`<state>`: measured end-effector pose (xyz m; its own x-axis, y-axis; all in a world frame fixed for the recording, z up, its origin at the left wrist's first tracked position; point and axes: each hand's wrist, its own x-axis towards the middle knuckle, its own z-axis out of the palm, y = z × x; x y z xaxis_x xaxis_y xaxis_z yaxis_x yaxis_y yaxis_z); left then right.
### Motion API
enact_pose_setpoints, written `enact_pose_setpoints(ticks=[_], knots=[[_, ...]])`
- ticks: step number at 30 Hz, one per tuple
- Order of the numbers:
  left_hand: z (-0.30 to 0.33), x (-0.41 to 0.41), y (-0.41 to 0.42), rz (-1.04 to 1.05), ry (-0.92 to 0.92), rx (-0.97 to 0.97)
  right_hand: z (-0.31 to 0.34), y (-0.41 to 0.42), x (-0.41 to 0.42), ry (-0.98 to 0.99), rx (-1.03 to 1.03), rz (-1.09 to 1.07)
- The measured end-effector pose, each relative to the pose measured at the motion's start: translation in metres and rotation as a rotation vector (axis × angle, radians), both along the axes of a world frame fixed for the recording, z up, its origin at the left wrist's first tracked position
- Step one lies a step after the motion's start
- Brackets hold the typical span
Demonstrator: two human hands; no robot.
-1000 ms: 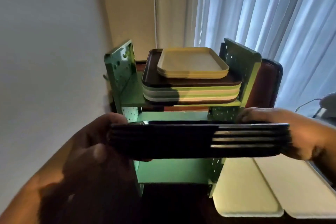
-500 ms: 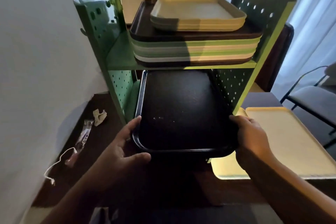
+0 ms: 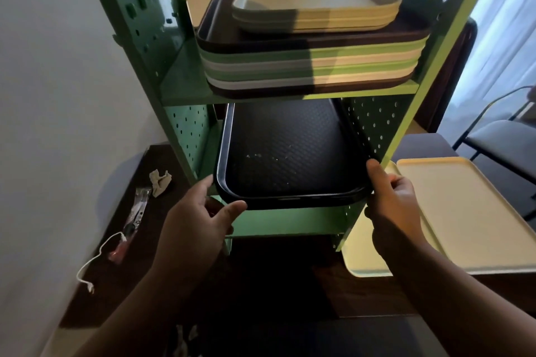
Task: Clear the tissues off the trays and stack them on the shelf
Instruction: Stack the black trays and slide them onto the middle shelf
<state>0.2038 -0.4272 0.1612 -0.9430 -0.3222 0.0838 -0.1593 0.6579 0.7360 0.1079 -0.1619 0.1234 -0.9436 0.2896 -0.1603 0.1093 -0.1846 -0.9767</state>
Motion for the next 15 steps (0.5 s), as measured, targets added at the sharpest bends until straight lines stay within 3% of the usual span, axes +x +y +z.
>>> enact_pose_setpoints(ticks=[8, 15], knots=[[0.02, -0.004, 0.015, 0.016, 0.044, -0.155, 0.007, 0.0, -0.006, 0.125, 0.161, -0.056], [0.031, -0.01, 0.092, -0.433, 0.116, -0.09, -0.001, 0.029, 0.003, 0.209, 0.093, 0.114]])
